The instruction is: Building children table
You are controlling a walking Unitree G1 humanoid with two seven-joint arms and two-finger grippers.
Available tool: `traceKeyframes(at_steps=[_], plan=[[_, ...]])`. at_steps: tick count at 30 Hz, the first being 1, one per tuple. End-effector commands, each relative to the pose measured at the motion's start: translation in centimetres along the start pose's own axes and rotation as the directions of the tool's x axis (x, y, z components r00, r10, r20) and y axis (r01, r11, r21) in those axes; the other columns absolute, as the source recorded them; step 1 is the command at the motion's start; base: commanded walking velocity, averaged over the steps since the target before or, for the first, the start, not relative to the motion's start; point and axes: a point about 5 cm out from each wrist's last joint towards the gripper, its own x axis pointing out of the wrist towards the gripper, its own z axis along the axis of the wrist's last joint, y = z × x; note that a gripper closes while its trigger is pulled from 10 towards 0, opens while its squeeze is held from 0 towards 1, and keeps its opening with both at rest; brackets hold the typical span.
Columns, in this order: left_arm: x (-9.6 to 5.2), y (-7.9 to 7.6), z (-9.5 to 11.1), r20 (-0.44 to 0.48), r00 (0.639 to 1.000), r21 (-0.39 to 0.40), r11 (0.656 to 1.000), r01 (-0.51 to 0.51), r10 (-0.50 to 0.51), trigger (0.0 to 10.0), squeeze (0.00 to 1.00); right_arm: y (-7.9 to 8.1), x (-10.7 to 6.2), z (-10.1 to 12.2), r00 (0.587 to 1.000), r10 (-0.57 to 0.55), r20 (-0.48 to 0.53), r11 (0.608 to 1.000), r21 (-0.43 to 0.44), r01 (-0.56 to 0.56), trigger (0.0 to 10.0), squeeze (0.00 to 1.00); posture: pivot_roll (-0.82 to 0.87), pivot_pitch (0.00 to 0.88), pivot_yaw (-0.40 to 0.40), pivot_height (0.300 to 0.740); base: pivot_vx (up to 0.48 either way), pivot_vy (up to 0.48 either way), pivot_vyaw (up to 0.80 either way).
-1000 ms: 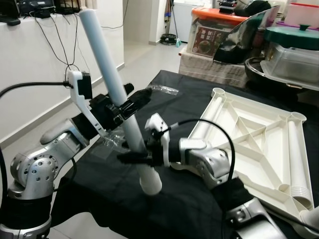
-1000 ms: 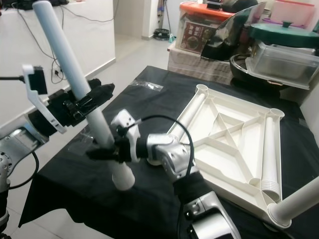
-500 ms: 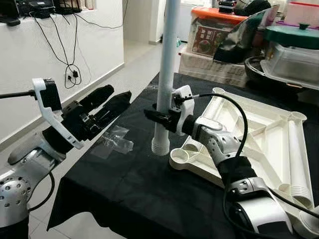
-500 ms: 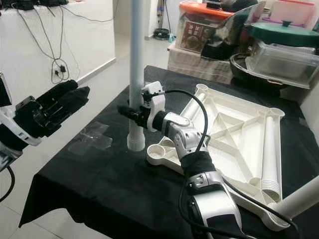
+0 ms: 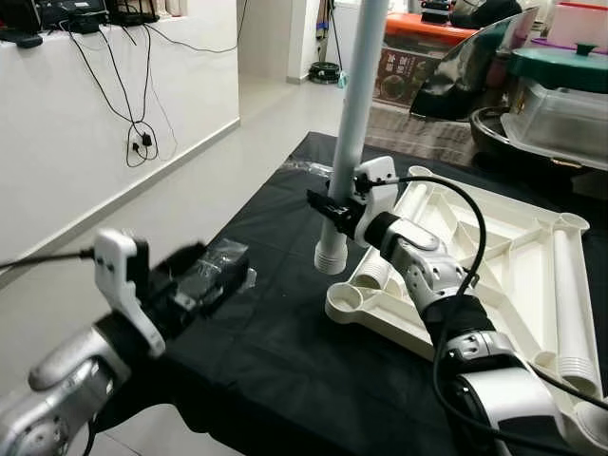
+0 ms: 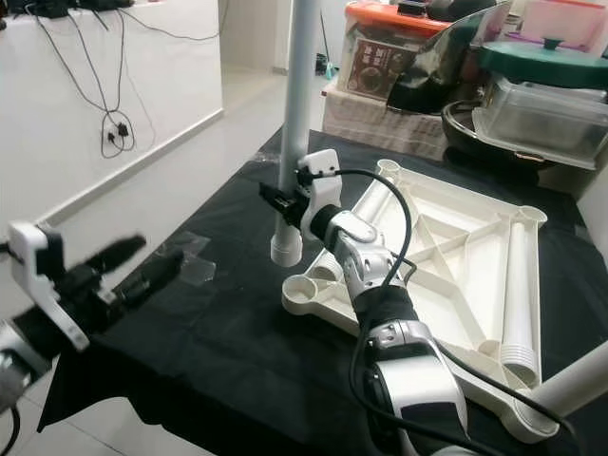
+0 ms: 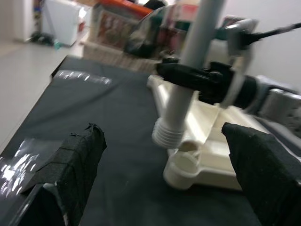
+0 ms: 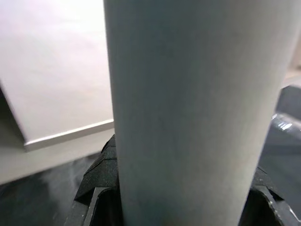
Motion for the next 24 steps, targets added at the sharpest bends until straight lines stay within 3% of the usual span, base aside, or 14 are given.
traceKeyframes(at_steps=[1,4,9,13,24], plan=[[0.0,0.1,0.0,0.009,0.999,0.012,0.999,-0.031,0.031,10.0,0.0,0.3,-0.4,0.2,0.998,0.064,0.03,0.998,-0.028,-0.063,0.0,0.0,0.1,0.0,-0.095,0.74,0.0,0.0,0.0],[0.0,0.1,0.0,0.009,0.999,0.012,0.999,-0.031,0.031,10.0,0.0,0.3,-0.4,0.2,0.998,0.064,0.03,0.998,-0.028,-0.063,0.0,0.0,0.1,0.0,-0.095,0.74,0.0,0.0,0.0],[-0.3,0.9,-0.1,0.02,0.996,0.0,0.996,-0.088,0.088,10.0,0.0,-0.3,-2.2,-0.1,0.988,0.143,0.062,0.99,-0.027,-0.142,0.0,0.0,0.09,0.0,-0.088,0.74,0.0,0.0,0.0],[-0.4,-0.1,-1.2,0.021,0.997,-0.028,0.997,-0.07,0.07,10.0,0.0,-1.8,-3.5,-0.3,0.993,0.082,0.084,0.996,-0.03,-0.08,0.0,0.0,0.08,0.0,-0.084,0.74,0.0,0.0,0.0],[-0.6,-0.5,-2.6,-0.013,0.991,-0.03,0.99,-0.137,0.137,10.0,0.0,-2.1,-5.0,-1.5,0.996,0.014,0.087,0.999,-0.047,-0.01,0.0,0.0,0.07,0.0,-0.09,0.74,0.0,0.0,0.0]])
